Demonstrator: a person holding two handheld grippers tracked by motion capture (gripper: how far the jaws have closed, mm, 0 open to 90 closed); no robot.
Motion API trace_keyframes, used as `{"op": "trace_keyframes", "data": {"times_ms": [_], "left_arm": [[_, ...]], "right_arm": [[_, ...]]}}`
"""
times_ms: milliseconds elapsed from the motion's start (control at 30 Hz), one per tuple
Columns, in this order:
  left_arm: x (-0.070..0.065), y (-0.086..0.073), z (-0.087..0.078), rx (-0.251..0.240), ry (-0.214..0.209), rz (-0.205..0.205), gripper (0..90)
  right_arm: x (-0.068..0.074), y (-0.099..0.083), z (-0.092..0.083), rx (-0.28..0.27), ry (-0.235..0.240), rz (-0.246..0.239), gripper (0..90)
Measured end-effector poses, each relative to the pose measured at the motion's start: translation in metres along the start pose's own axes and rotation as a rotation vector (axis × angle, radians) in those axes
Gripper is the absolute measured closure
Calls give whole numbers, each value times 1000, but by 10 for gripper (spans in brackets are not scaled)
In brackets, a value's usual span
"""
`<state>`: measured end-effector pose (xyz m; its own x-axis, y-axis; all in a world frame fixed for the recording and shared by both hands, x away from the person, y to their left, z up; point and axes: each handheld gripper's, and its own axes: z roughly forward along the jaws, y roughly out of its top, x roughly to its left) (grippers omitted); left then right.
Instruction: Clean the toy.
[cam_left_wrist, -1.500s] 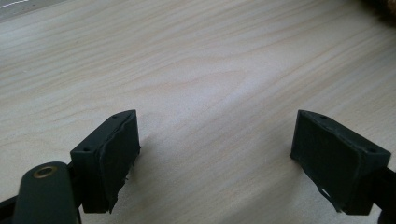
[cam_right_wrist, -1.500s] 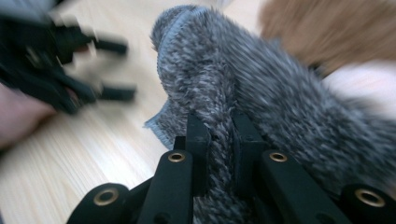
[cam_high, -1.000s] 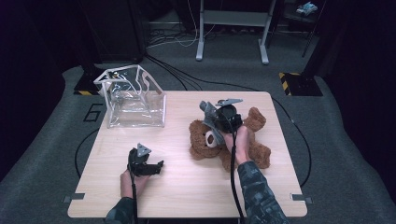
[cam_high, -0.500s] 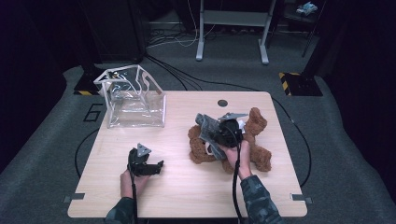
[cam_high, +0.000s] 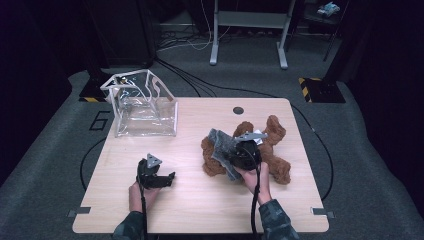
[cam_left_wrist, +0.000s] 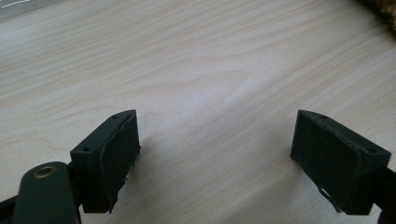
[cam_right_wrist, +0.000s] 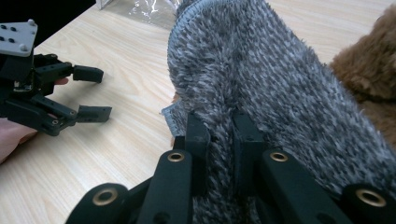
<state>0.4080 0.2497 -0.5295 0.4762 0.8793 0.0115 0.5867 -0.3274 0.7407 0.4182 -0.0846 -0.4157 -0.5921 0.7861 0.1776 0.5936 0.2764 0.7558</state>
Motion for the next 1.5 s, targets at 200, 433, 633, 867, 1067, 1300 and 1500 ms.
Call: {"op": "trace_keyframes", "data": {"times_ms": [200, 433, 633, 867, 1067, 1300, 1500], "left_arm": [[0, 0, 0, -2, 3, 0, 148], [0, 0, 0, -3, 3, -2, 148], [0, 0, 0, -2, 3, 0, 148], [0, 0, 0, -2, 2, -1, 148], [0, 0, 0, -1, 3, 0, 148], [0, 0, 0, -2, 4, -2, 148], [0, 0, 0, -2, 5, -2, 148]], "right_arm": [[7, -8, 1, 15, 29, -20, 798], [12, -22, 19, 87, 64, -29, 800], [14, -35, 37, 154, 70, -41, 801], [14, -37, 36, 161, 66, -24, 800], [17, -14, 8, 22, 45, -35, 800], [25, -2, 29, 58, 20, -73, 799], [26, -26, 76, 189, 35, -64, 801]]}}
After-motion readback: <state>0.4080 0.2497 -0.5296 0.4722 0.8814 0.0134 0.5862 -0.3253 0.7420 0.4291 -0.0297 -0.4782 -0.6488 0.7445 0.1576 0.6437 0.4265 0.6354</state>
